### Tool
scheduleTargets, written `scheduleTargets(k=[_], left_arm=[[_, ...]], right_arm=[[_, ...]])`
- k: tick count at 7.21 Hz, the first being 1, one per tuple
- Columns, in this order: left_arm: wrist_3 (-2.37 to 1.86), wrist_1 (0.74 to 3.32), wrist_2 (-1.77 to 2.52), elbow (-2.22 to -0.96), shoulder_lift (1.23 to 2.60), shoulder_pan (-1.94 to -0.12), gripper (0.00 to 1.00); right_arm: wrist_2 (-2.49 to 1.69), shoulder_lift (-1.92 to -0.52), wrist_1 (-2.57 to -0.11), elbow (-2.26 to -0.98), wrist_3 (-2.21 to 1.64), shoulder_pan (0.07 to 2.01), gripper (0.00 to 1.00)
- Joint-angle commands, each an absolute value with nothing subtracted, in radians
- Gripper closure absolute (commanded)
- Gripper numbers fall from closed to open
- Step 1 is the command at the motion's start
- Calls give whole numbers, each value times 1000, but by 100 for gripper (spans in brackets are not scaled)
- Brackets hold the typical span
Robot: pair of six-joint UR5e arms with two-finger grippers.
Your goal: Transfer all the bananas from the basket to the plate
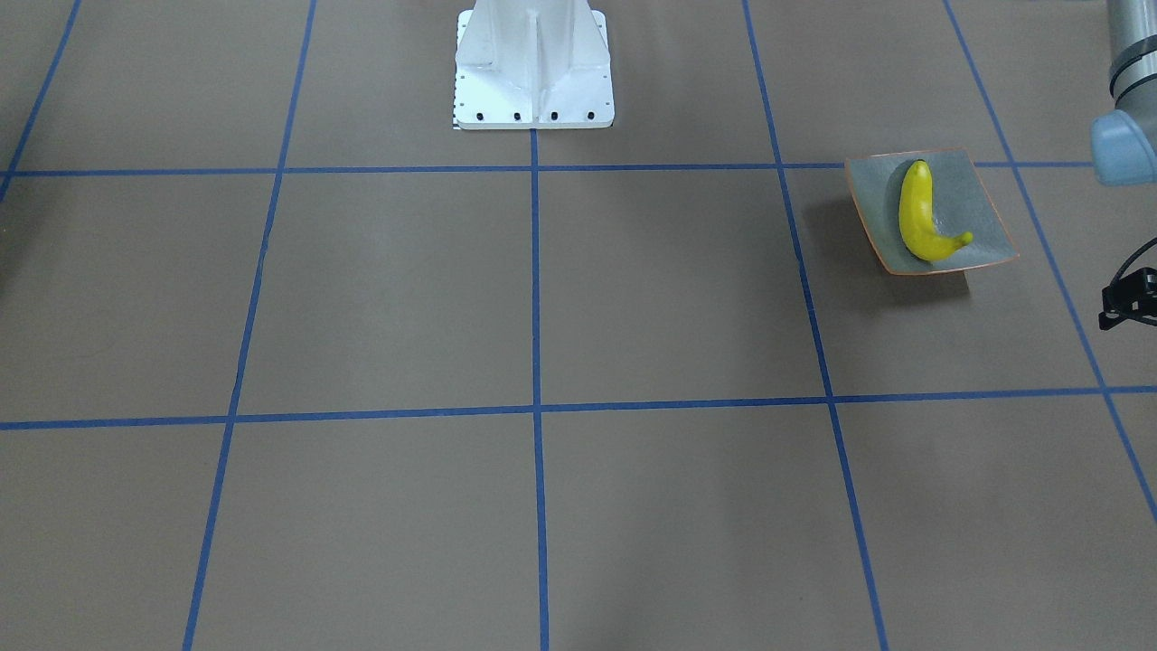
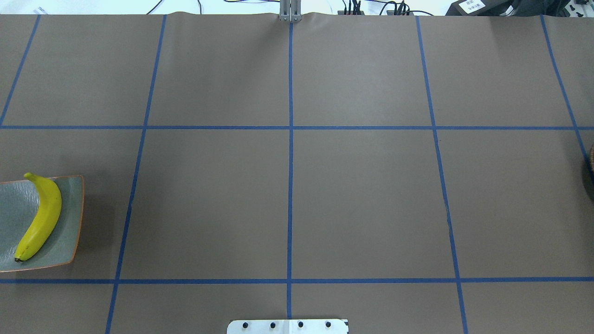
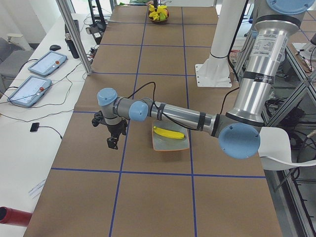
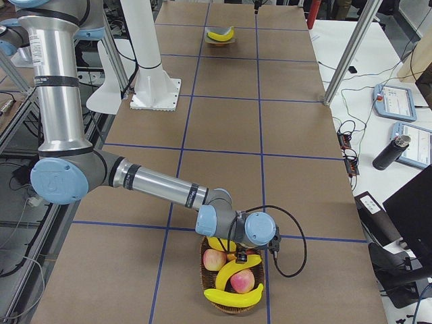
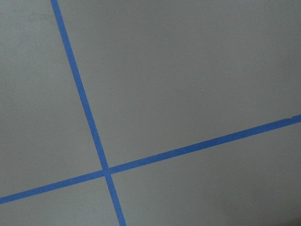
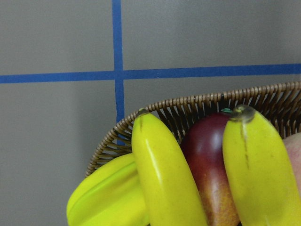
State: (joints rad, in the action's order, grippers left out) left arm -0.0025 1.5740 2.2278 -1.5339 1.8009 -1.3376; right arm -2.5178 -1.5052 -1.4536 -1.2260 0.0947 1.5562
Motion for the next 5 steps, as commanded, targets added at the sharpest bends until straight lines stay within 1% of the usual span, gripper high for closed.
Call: scheduleTargets(k=[1,2,3,5], left_arm=[[-3,1577,2227,-1545,1801,-1338,0],[-3,1577,2227,-1545,1801,-1339,0],[-3,1577,2227,-1548,1801,-1339,0],[-5,1575,2227,-1554,1801,-1339,0]], right_arm=[[-2537,-1516,-1454,-1221,95,1542,1],[-2537,-1522,-1454,-1221,97,1542,5],[-2537,-1528,-1456,-1220,97,1542,21],[-2537,-1528,-1456,-1219,95,1542,60]])
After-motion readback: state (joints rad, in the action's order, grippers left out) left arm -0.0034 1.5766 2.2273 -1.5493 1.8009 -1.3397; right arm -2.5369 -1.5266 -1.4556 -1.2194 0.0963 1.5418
